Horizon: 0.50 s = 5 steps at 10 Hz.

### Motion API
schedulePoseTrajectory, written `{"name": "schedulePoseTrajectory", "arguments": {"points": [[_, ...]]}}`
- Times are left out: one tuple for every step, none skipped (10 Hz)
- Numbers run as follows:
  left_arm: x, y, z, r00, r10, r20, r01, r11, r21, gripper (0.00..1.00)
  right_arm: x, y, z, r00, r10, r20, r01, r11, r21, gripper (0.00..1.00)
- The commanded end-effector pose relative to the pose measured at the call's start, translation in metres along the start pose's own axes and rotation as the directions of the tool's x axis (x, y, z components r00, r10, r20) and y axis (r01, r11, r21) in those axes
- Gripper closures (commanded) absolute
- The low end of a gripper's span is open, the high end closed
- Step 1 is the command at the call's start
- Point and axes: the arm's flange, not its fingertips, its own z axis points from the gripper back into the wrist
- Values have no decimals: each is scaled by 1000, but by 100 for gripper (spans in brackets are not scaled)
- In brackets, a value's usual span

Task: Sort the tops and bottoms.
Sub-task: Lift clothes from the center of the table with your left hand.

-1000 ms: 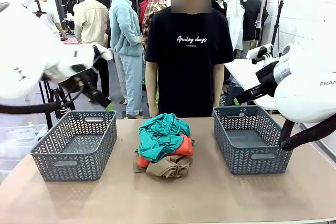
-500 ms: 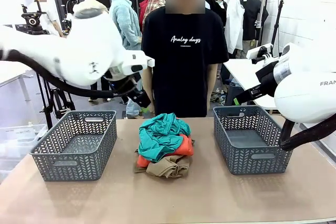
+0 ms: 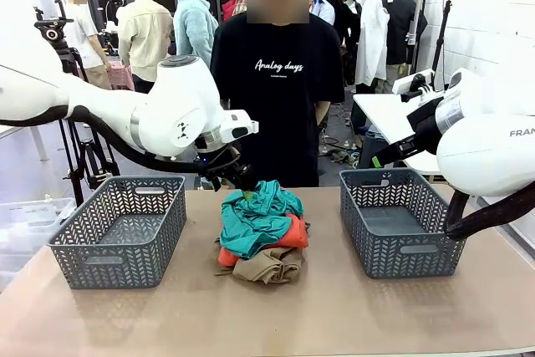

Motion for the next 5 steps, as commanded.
{"name": "schedulePoseTrajectory", "arguments": {"points": [[2,3,11,1000,-6,21,6,1000,11,0,0,-1,0,1000,0,0,0,1000,-1,0],[2,3,11,1000,-6,21,6,1000,11,0,0,-1,0,1000,0,0,0,1000,-1,0],[1,0,2,1000,-1,4,1,1000,2,0,0,-1,0,1000,0,0,0,1000,-1,0],[3,-9,5,1000,-1,2,1,1000,-25,0,0,-1,0,1000,0,0,0,1000,-1,0],[10,-16,0,1000,14,1,-14,998,-65,0,0,-1,0,1000,0,0,0,1000,-1,0]]}}
